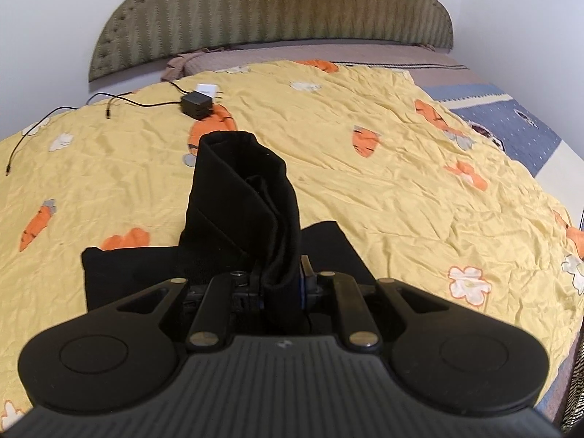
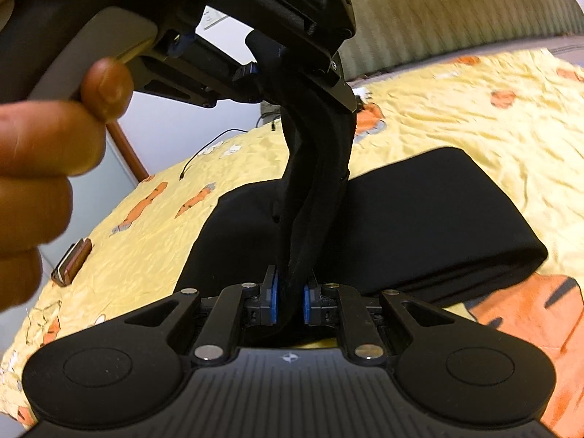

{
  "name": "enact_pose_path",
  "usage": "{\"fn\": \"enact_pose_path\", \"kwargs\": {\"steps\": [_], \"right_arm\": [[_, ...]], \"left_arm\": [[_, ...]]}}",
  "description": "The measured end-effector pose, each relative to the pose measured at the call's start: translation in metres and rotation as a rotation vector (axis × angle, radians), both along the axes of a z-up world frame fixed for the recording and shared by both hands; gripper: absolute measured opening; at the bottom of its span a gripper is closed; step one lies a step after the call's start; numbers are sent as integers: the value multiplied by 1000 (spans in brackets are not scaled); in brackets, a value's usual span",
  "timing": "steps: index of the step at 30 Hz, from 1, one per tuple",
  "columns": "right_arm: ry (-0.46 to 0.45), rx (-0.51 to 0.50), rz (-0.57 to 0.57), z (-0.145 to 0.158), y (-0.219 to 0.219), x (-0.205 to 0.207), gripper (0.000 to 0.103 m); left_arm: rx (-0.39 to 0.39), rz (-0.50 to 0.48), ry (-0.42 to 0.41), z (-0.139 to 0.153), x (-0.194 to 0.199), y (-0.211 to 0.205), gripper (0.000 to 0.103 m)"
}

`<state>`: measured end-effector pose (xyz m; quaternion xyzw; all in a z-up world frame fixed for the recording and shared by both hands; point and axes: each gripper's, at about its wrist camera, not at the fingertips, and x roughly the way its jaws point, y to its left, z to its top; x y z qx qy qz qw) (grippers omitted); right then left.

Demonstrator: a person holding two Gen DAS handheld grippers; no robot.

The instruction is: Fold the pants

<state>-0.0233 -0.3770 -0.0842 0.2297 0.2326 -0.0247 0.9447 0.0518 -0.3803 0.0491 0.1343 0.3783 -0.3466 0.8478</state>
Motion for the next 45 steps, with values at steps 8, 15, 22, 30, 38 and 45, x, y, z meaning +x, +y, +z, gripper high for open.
{"fn": "enact_pose_path", "kwargs": {"steps": [8,15,22,30,38,45], "right_arm": [[7,39,-22,-5,-8,-12,13],[20,105,-59,-14,-23,-20,13],[17,259,-79,-28,-40,-29,12],[7,401,-90,-35,-53,-33,12],[32,483,-99,-36,-62,-42,16],[84,469,-54,-24,-66,-73,25]], "left_arm": [[35,-55,19,-18,-8,-30,14],[48,-95,79,-39,-7,-55,14],[54,-144,173,-55,0,-72,17],[-25,-219,178,-40,-7,-71,31],[-106,-132,55,1,6,-27,76],[-79,57,-99,3,35,54,86]]}}
